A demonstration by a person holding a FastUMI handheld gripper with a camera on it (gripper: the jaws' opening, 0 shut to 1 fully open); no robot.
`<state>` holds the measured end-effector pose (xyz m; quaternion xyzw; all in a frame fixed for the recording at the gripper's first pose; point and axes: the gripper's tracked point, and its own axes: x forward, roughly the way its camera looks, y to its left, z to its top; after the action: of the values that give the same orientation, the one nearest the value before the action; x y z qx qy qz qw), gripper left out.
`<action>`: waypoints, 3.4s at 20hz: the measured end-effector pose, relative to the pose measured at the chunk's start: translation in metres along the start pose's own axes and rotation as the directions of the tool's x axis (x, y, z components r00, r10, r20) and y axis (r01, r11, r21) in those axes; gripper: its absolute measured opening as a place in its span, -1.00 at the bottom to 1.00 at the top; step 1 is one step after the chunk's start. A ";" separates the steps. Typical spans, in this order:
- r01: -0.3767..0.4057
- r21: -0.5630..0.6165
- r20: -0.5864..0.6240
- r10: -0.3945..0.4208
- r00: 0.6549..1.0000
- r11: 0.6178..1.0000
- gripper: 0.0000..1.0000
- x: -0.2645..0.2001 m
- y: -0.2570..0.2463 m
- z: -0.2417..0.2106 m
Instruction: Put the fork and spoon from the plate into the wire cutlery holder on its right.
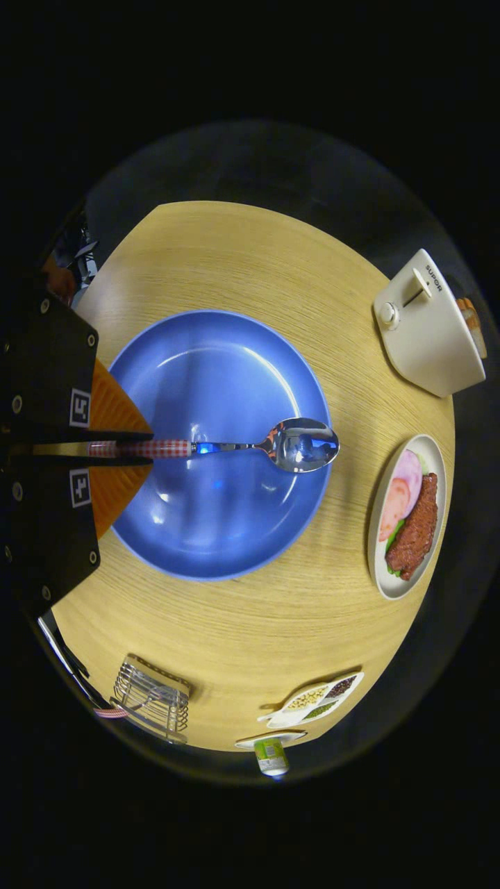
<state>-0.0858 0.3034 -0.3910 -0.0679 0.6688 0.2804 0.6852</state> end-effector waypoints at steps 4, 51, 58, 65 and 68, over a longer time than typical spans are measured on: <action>0.001 0.002 0.025 -0.001 1.000 1.000 -0.85 -0.041 -0.032 -0.003; -0.004 0.157 -0.651 0.106 0.751 0.988 -0.83 -0.117 -0.266 -0.109; -0.034 0.156 -0.661 0.130 0.739 0.987 -0.82 -0.119 -0.260 -0.117; -0.039 0.200 -0.617 0.157 0.771 0.979 -0.52 -0.118 -0.255 -0.101; -0.049 0.203 -0.544 0.154 0.825 0.978 -0.32 -0.121 -0.255 -0.086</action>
<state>-0.0342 0.0148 -0.3561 -0.0483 0.8643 0.2229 0.4482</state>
